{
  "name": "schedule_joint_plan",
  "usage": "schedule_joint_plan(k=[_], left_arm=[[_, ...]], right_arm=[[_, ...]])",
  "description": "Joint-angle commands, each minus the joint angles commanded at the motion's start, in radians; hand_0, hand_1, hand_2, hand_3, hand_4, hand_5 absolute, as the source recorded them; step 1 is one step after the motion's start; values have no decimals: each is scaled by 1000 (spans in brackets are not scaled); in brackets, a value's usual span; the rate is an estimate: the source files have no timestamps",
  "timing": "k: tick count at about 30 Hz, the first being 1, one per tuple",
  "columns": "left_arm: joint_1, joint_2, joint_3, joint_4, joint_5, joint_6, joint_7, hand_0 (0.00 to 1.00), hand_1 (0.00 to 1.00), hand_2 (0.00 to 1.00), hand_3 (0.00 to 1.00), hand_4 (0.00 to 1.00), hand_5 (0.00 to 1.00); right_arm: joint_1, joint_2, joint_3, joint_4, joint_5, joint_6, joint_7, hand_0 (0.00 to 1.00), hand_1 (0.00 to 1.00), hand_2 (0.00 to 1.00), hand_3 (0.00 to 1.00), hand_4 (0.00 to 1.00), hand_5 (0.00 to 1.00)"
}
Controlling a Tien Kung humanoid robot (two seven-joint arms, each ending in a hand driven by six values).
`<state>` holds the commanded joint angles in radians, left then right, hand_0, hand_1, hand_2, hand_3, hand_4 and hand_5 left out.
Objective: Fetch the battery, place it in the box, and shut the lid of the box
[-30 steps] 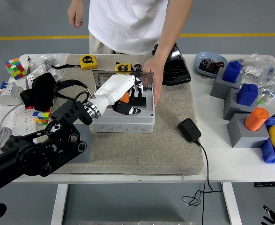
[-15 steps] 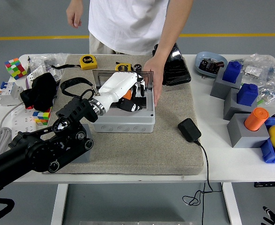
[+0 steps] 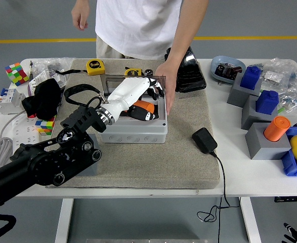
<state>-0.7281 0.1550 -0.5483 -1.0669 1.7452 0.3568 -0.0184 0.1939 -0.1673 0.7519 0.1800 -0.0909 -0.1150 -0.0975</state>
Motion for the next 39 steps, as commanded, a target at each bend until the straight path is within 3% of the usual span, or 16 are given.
schedule_joint_plan(k=[1,9,18,19,24,25,30,31,39], left_arm=[[0,0,-1,0,-1,1,-1,360,526,520,581,998,277],[7,4,-11,-13,-3,-5,-4,354,523,518,582,998,283],[33,29,-82,-98,-3,26,-61,308,490,482,573,998,283],[35,31,-91,-104,-3,28,-66,286,495,482,570,998,341],[40,42,-154,-133,-9,49,-113,286,495,482,570,998,341],[38,44,-165,-130,-8,45,-112,401,607,592,650,998,604],[31,54,-198,-88,-8,-41,-37,401,607,592,650,998,604],[31,57,-202,-77,-10,-65,-16,644,752,742,775,998,954],[41,67,-207,-53,-34,-139,64,678,779,759,793,998,998]], right_arm=[[0,0,-1,0,1,0,1,623,684,667,549,917,488],[1,-1,1,0,-1,1,0,624,684,667,548,916,489],[1,-1,11,0,-7,3,-1,623,684,667,549,917,487],[1,-1,11,0,-7,3,0,623,684,667,548,917,488],[0,0,13,0,-9,2,0,623,684,667,548,917,488],[0,0,13,0,-9,2,0,623,684,667,548,916,488],[0,1,7,0,-4,0,2,623,684,667,548,916,488],[0,1,5,0,-2,0,3,624,684,667,548,917,488],[0,0,15,0,-8,1,0,624,684,667,547,917,488]])
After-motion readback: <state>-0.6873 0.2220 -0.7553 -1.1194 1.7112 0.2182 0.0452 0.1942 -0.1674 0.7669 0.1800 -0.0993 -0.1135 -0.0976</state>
